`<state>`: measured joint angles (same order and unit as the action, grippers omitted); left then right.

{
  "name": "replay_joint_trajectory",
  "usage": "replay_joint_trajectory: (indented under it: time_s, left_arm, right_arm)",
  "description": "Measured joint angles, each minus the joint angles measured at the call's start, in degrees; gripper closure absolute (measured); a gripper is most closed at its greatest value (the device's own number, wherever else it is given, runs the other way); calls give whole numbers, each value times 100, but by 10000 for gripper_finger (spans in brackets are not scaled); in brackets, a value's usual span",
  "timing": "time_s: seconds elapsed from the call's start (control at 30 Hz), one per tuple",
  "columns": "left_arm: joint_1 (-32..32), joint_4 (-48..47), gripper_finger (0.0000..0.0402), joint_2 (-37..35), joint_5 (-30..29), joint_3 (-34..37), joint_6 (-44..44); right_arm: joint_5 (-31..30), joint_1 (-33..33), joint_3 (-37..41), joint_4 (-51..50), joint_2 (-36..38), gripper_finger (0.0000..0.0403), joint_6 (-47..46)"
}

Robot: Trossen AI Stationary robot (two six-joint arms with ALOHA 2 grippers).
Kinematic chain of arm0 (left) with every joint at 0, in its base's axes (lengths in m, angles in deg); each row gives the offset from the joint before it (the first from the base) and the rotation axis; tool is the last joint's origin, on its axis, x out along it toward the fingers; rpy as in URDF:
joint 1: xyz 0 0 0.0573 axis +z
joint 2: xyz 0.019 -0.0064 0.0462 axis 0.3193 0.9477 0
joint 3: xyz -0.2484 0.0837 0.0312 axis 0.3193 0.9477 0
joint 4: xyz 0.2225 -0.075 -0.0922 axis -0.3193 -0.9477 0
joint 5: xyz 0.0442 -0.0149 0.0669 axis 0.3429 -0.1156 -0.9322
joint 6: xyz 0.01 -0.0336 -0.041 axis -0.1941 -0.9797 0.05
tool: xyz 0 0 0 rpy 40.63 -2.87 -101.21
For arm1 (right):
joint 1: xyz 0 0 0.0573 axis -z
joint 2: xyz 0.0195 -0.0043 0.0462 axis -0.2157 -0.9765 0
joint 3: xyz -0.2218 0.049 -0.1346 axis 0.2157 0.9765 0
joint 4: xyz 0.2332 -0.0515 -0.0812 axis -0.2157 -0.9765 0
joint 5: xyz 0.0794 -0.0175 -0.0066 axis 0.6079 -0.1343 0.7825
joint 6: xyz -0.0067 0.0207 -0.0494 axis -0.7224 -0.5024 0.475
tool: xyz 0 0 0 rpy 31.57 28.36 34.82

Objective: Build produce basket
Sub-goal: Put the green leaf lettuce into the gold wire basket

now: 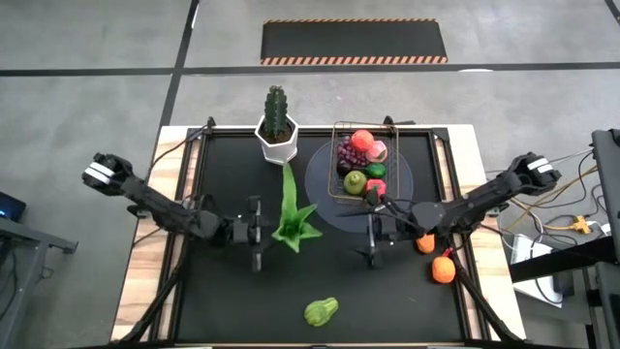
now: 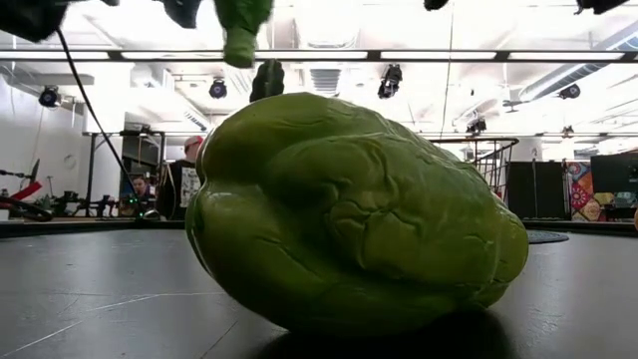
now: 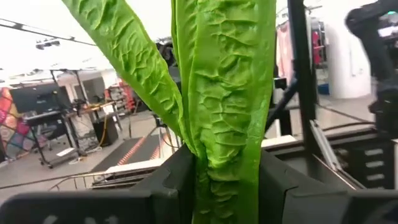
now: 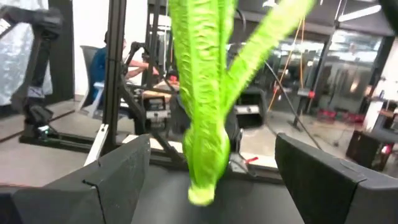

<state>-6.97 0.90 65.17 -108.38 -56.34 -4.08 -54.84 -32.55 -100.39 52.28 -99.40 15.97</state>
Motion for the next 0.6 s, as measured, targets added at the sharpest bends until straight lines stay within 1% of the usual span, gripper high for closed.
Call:
replay_joint_trajectory:
  time_s: [0.13, 0.27, 0.4, 0.6]
  left_arm:
    - [335, 546, 311, 522, 211, -176, -4]
    - [563, 975, 311, 1044, 234, -369, -13]
    - [680, 1106, 311, 1472, 252, -636, -15]
    - [817, 1113, 311, 1959, 236, -1080, -17]
  right_arm:
    - [-18, 63, -242, 121, -280, 70, 41]
    - [-48, 128, -556, -107, -456, 60, 39]
    - [-123, 210, -779, -298, -533, 57, -65]
    - [-149, 258, -877, -307, -635, 57, -44]
